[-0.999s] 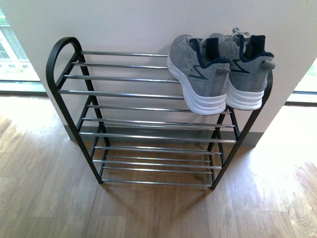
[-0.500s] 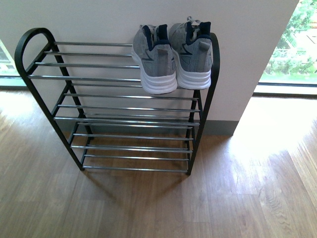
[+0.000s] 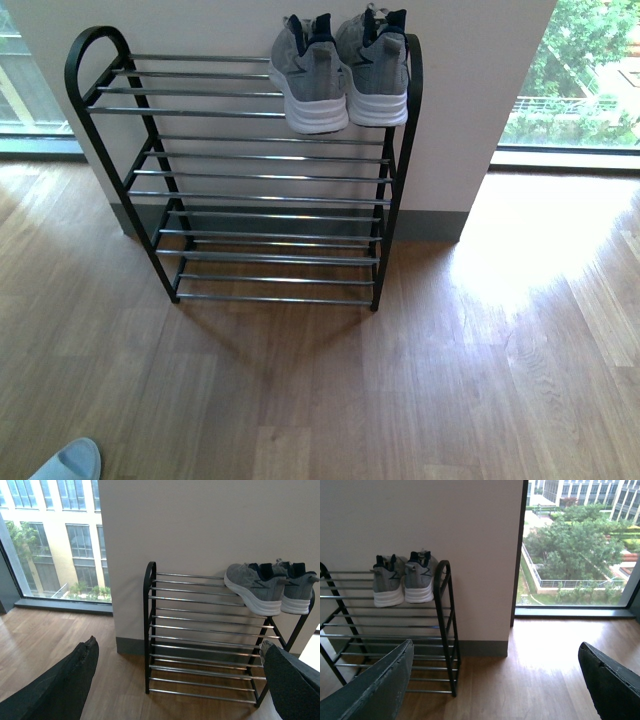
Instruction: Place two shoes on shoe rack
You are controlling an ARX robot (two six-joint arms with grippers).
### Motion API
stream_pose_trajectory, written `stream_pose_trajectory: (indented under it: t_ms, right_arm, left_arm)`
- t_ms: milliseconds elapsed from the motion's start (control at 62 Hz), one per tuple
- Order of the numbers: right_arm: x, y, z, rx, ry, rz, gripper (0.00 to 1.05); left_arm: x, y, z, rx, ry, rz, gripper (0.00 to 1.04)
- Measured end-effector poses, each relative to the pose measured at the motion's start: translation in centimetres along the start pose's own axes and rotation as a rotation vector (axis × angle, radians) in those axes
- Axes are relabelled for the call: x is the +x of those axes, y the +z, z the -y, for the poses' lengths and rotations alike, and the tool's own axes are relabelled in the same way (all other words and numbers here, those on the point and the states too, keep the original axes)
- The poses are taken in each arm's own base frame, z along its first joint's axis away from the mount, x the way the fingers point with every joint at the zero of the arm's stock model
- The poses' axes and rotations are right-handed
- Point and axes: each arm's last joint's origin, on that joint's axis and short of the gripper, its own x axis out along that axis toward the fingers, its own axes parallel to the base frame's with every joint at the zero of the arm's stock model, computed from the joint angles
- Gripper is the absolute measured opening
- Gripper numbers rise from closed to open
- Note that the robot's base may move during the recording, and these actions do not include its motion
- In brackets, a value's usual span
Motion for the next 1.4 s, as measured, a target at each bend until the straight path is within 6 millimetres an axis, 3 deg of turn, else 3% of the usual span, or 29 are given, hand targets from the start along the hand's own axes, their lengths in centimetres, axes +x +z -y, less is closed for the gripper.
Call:
stream_pose_trajectory:
  t_ms: [1402]
  right_arm:
    - [0.00,-0.01,-0.01,0.000,0.003,-0.002,0.96]
  left_arm:
    - [0.00,0.00,0.00,0.000,0.000,0.000,0.95]
